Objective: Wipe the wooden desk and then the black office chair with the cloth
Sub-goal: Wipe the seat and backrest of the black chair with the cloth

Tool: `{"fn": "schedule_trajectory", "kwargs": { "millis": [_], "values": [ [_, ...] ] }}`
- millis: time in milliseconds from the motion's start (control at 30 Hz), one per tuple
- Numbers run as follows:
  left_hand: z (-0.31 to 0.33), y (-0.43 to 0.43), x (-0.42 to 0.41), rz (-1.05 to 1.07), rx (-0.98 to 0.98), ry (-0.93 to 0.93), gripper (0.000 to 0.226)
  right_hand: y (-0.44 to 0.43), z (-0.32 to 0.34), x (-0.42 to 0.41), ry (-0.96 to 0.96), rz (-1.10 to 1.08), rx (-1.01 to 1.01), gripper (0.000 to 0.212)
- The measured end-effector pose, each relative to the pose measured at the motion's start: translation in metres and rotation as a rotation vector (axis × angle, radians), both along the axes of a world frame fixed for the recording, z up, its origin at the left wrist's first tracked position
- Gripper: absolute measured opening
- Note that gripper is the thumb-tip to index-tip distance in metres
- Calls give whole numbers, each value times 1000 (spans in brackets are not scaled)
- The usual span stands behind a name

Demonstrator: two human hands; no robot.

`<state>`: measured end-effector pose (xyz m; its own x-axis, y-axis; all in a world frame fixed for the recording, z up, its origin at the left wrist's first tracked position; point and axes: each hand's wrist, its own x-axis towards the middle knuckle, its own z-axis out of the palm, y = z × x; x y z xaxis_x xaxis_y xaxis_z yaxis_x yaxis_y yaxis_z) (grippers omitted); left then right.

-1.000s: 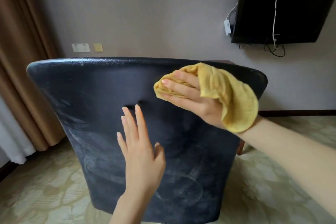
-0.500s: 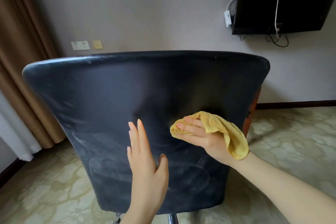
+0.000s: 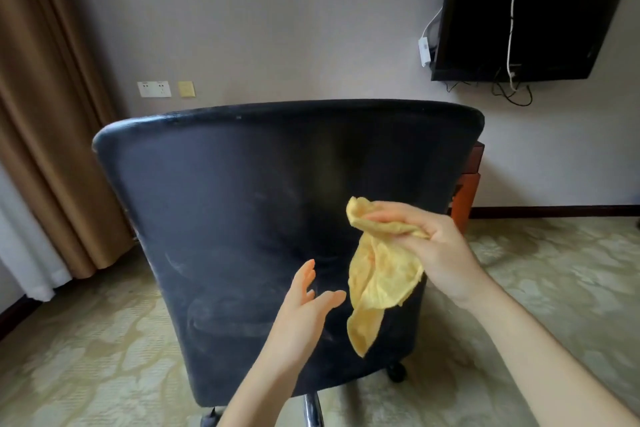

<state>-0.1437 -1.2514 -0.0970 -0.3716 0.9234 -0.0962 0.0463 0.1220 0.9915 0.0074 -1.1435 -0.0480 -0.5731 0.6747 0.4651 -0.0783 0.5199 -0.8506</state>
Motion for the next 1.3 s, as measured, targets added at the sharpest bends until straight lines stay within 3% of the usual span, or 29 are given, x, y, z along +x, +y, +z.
{"fn": "schedule_trajectory", "kwargs": {
  "millis": [200, 367, 433, 533, 667, 733, 800, 867, 967, 1067, 1167, 1300],
  "values": [
    [4, -2, 1, -139, 8, 13, 22, -16, 0, 0, 223, -11, -145, 48],
    [-3, 1, 2, -194, 12, -74, 52, -31, -7, -6, 309, 156, -288, 32],
    [-6, 2, 2, -241, 37, -82, 36, -32, -10, -10, 314, 157, -300, 33],
    [-8, -2, -3, -146, 92, -34, 20, -30, -17, -15, 157, -68, -25, 48],
    [0, -7, -18, -51, 167, -17, 19, -30, -33, -25, -25, -261, 381, 50],
    [7, -11, -29, -61, 200, -87, 22, -32, -41, -34, -74, -250, 704, 41],
    [16, -15, -41, -114, 245, -138, 24, -36, -45, -45, -97, -171, 946, 44],
    [23, -22, -54, -167, 294, -165, 28, -36, -46, -58, -104, -128, 1106, 55],
    [27, -35, -74, -173, 357, -204, 27, -30, -43, -78, -46, -167, 1299, 49],
    [26, -53, -97, -42, 418, -184, 29, -24, -28, -105, 33, -190, 1447, 35],
    [20, -71, -125, 286, 459, -65, 23, -20, 2, -143, 120, -250, 1604, 29],
    [5, -82, -166, 619, 360, -16, 49, -27, 51, -207, 245, -397, 1727, 26]
  ]
}}
